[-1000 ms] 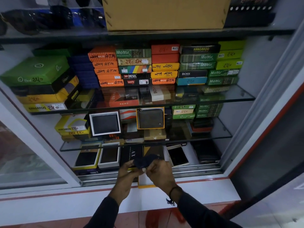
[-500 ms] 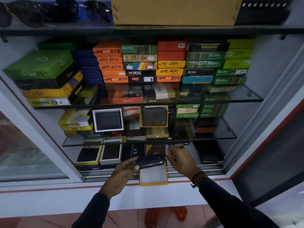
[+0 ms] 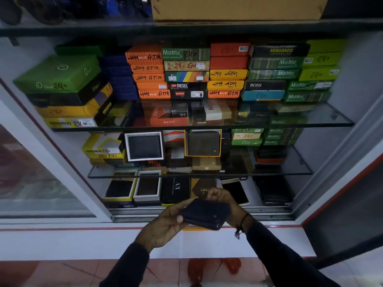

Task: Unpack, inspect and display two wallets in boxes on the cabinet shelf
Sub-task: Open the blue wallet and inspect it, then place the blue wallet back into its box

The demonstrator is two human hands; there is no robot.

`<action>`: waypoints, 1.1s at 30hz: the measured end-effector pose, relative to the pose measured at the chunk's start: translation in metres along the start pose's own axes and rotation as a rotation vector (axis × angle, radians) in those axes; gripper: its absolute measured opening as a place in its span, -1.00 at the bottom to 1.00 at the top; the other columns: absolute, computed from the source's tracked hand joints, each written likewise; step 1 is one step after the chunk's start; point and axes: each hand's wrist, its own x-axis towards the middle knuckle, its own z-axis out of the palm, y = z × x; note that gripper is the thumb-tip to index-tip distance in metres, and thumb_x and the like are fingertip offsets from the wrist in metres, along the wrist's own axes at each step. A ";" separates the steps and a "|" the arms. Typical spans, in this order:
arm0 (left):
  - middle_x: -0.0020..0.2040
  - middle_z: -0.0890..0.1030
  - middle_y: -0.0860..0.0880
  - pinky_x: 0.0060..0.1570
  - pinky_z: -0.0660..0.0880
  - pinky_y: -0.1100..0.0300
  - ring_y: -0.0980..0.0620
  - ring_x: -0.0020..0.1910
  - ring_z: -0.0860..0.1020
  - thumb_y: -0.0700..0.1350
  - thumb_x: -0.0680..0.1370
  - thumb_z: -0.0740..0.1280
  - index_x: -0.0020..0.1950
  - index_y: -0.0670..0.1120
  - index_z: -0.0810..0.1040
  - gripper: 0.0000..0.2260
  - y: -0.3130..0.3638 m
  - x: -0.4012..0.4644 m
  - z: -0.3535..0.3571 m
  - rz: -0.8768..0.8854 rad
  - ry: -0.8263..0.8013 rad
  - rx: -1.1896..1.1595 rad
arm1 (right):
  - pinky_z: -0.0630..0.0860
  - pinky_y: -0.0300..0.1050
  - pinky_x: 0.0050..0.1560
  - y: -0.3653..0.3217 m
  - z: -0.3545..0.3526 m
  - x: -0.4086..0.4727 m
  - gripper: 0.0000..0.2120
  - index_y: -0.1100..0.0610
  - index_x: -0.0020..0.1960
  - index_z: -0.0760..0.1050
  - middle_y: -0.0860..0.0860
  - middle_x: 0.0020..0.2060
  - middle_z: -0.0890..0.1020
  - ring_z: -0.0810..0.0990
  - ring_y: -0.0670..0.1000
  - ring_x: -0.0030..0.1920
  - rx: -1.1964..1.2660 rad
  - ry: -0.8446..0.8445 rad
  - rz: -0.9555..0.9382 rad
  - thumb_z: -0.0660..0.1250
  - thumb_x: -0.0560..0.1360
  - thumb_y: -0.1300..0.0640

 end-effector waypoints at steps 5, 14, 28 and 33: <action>0.36 0.58 -0.22 0.23 0.59 0.15 -0.13 0.33 0.57 -0.40 0.45 0.46 0.52 -0.07 0.42 -0.34 0.003 0.009 -0.011 0.024 0.103 0.069 | 0.49 -0.04 -0.12 0.007 -0.004 -0.004 -0.77 0.39 -0.02 0.54 0.27 -0.12 0.60 0.57 0.16 -0.16 0.195 0.216 0.042 0.15 0.62 0.30; 0.20 0.68 -0.04 0.14 0.64 0.04 -0.12 0.24 0.64 -0.40 0.36 0.57 0.45 0.17 0.42 -0.20 -0.001 0.023 -0.020 0.045 0.371 0.437 | 0.61 -0.11 -0.07 0.017 -0.037 -0.018 -0.80 0.12 0.02 0.65 0.11 0.01 0.69 0.65 0.08 -0.01 0.034 0.116 0.242 0.52 0.43 0.10; 0.11 0.63 -0.03 0.04 0.61 0.28 0.09 0.09 0.62 -0.31 0.40 0.54 0.08 -0.11 0.63 -0.71 -0.037 0.025 -0.009 0.676 0.557 1.514 | 0.55 -0.15 -0.05 0.029 -0.030 -0.030 -0.73 0.03 0.01 0.62 -0.07 -0.02 0.68 0.62 -0.03 -0.03 -1.233 0.431 -0.456 0.52 0.33 0.21; -0.13 0.75 0.01 -0.09 0.67 0.12 -0.16 0.02 0.70 -0.27 0.48 0.52 -0.04 -0.02 0.70 -0.84 -0.028 0.034 -0.021 0.173 0.669 0.649 | 0.59 -0.10 -0.15 0.011 -0.026 -0.019 -0.76 0.33 0.05 0.63 0.24 0.03 0.70 0.67 0.10 -0.06 -0.255 0.281 0.172 0.50 0.43 0.25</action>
